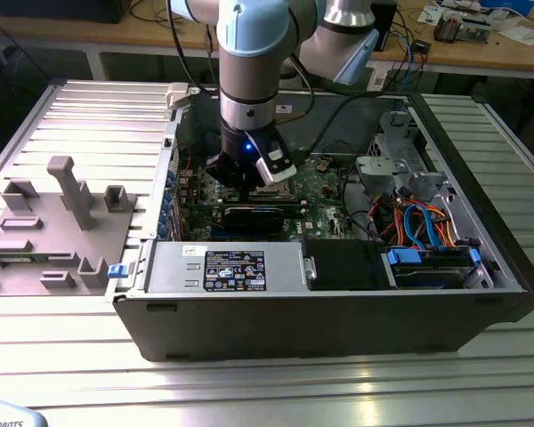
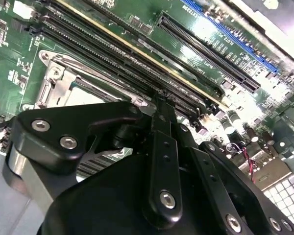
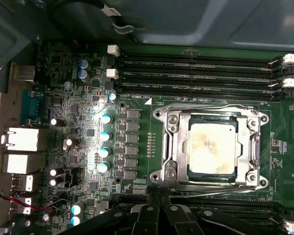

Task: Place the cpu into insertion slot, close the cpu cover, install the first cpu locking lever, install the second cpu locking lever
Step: 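Install the second cpu locking lever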

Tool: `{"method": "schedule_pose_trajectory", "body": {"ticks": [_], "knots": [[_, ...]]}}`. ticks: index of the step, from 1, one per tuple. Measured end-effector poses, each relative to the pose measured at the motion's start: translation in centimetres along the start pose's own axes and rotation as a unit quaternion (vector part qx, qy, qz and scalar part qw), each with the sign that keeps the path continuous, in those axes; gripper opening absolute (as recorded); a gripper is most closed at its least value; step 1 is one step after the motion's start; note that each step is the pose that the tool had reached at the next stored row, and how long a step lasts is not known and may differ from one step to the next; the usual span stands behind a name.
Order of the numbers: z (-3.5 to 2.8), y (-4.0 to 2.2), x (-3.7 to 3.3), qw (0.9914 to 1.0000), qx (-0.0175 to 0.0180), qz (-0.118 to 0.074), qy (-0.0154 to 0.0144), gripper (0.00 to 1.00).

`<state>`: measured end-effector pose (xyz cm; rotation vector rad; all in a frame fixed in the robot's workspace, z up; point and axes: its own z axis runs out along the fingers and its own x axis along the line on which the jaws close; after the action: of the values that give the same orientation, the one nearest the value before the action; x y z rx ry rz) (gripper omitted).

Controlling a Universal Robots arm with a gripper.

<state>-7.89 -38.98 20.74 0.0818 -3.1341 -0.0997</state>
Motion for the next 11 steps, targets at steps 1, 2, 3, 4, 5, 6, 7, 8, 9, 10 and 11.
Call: {"method": "schedule_pose_trajectory", "body": {"ticks": [1, 2, 3, 4, 5, 6, 7, 8, 9, 10, 11], "knots": [[0.07, 0.06, -0.01, 0.99994, -0.0068, -0.008, 0.0001, 0.11], [0.1, 0.06, -0.01, 0.9999, -0.0095, -0.011, 0.0001, 0.11], [0.13, 0.06, -0.01, 0.99986, -0.0112, -0.012, 0.0002, 0.11], [0.14, 0.06, -0.01, 0.99981, -0.0131, -0.014, 0.0003, 0.11], [0.18, 0.06, -0.01, 0.99975, -0.0156, -0.016, 0.0003, 0.11], [0.21, 0.07, -0.01, 0.9997, -0.0172, -0.018, 0.0002, 0.11], [0.26, 0.08, -0.01, 0.99962, -0.0197, -0.019, 0.0001, 0.11], [0.3, 0.09, -0.01, 0.99957, -0.0207, -0.021, 0.0001, 0.11], [0.34, 0.09, -0.01, 0.99955, -0.0212, -0.021, 0.0002, 0.11], [0.48, 0.1, -0.02, 0.9995, -0.0219, -0.023, 0.0001, 0.11], [0.55, 0.09, -0.02, 0.9995, -0.0217, -0.023, 0.0001, 0.11]]}}
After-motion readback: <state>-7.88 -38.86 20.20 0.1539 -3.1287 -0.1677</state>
